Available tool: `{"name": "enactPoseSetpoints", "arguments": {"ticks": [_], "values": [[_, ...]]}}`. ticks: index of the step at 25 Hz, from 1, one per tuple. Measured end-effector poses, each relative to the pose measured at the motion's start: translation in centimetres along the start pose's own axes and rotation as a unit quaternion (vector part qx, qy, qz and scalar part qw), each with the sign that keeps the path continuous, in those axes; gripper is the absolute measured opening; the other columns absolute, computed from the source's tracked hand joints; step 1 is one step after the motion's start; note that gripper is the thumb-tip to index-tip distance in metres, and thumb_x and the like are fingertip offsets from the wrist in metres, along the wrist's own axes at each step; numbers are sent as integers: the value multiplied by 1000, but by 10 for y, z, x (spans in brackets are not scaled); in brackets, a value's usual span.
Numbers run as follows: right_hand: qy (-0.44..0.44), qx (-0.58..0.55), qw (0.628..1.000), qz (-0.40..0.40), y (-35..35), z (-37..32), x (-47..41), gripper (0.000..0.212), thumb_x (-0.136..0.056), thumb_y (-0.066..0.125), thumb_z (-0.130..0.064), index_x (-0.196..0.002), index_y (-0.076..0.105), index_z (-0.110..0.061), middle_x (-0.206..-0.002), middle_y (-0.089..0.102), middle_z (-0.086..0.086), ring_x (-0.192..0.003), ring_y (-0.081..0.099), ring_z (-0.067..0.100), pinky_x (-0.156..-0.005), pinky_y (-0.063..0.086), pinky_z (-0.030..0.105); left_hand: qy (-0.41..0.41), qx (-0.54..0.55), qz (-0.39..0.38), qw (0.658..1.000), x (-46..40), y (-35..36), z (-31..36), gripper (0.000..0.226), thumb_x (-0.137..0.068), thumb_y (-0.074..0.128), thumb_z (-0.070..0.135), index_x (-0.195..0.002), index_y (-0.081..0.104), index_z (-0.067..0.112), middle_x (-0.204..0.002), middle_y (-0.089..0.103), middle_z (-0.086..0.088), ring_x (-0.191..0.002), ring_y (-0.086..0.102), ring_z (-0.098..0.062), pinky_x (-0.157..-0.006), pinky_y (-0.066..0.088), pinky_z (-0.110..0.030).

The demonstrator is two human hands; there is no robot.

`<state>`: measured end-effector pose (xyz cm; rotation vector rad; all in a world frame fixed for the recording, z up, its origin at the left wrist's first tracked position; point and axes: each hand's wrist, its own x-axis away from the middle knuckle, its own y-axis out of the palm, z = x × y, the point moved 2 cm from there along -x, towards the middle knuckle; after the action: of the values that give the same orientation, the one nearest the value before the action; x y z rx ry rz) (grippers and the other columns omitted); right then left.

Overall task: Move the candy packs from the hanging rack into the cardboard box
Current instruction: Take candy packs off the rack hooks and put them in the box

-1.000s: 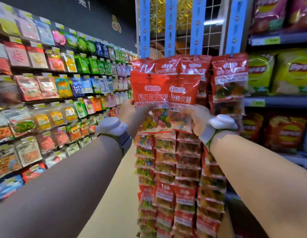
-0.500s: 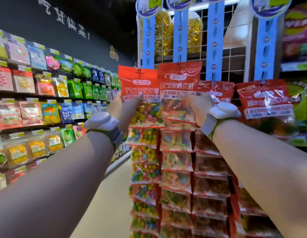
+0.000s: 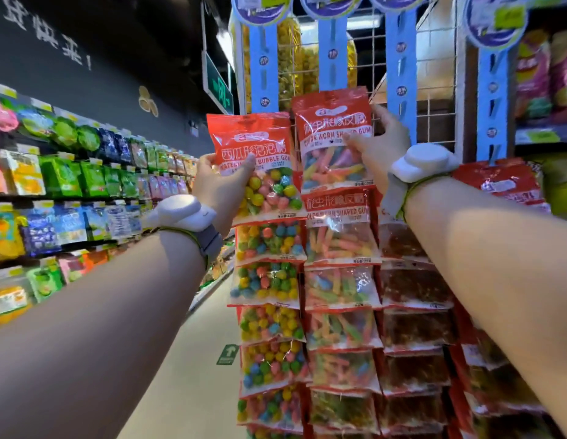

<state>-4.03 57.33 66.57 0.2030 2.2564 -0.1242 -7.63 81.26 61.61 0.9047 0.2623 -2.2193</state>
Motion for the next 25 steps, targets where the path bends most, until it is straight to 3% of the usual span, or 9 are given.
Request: {"name": "enactPoseSetpoints", "arguments": {"ticks": [1,2,4,7,12,18,22,25], "values": [[-6,19,1000,-2,0,-3,-1,55,-87,65,-15,-138,44,-19,-109,56,-11,-96,53,2,-66,46,0,1,3,-5,1000,-4,-1,-2,74,-68,72,66,-124,47,24,-111,65,3,-103,64,-20,-94,52,-44],[-8,31,999,3,2,-4,-3,53,-87,65,-15,-137,47,-19,-110,58,-10,-97,55,4,-74,48,5,-7,16,-16,1000,-8,-1,-4,77,-65,73,67,-124,46,25,-110,66,4,-102,66,-19,-92,53,-44],[-1,42,999,11,1,-2,-6,50,-87,66,-17,-133,50,-20,-118,64,-3,-99,60,10,-91,51,27,-20,46,-36,998,-12,1,-10,84,-55,73,71,-121,46,27,-108,68,5,-98,69,-19,-90,55,-45],[42,50,998,-12,-2,-2,-8,50,-87,65,-16,-135,48,-20,-123,63,3,-104,64,19,-95,52,40,-26,52,-51,997,-16,5,-16,89,-49,72,74,-120,46,29,-109,69,3,-97,70,-20,-88,56,-46],[54,67,996,-11,-4,-2,-6,58,-89,63,-17,-142,40,-20,-130,59,4,-109,63,21,-95,51,41,-40,55,-76,995,-22,11,-25,93,-43,73,80,-118,45,33,-108,70,3,-94,72,-22,-85,56,-47],[40,72,997,-5,-1,-6,-16,47,-87,65,-15,-132,51,-15,-122,64,4,-106,64,21,-96,51,39,-36,61,-89,993,-20,17,-25,93,-47,72,77,-122,44,30,-108,70,2,-94,72,-22,-85,57,-47],[65,115,991,-26,0,-1,-22,62,-85,68,-20,-141,41,-17,-134,57,5,-117,59,22,-101,47,41,-32,64,-91,993,-21,19,-22,95,-46,71,77,-124,43,30,-109,70,2,-95,72,-22,-85,57,-47],[57,122,991,-22,-2,0,-21,60,-86,67,-21,-140,42,-18,-133,57,4,-115,59,23,-100,48,42,-29,57,-89,994,-19,21,-23,97,-46,71,78,-126,43,29,-110,69,2,-96,71,-22,-85,56,-46]]}}
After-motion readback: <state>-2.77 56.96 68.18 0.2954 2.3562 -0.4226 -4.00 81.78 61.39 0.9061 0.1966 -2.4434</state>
